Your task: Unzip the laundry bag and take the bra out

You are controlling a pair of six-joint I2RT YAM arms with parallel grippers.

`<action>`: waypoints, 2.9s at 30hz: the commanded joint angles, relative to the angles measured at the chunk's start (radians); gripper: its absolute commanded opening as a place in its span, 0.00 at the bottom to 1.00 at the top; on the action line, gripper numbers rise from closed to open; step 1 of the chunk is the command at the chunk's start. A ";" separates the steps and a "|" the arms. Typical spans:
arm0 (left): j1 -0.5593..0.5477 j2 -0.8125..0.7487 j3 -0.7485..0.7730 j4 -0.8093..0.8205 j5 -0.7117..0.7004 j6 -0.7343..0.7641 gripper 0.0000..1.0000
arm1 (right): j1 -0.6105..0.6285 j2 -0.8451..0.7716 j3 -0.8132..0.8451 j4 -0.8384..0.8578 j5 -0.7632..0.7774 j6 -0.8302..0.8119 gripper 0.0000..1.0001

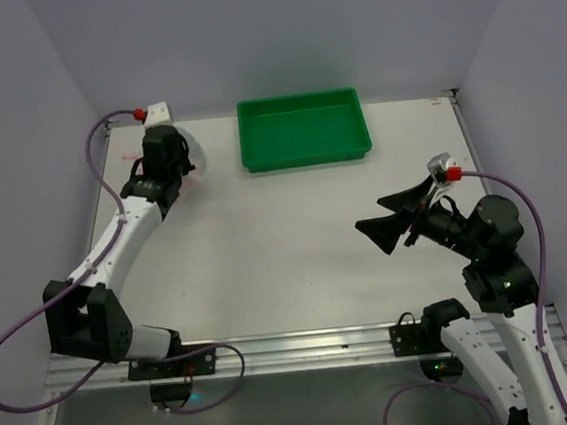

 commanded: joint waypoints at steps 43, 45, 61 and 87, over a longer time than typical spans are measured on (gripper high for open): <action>-1.210 -0.298 -0.251 -0.524 -0.399 -1.002 0.88 | 0.005 0.035 0.079 -0.136 0.248 0.089 0.92; -1.140 -0.395 -0.359 -0.441 -0.357 -0.998 0.88 | 0.013 0.103 0.082 -0.091 0.243 0.103 0.92; -0.847 -0.449 -0.573 -0.135 -0.145 -0.863 0.74 | 0.396 0.974 0.502 -0.051 0.508 0.181 0.84; -0.564 -0.398 -0.509 -0.026 0.017 -0.612 0.90 | 0.441 0.713 -0.087 0.314 0.588 0.563 0.00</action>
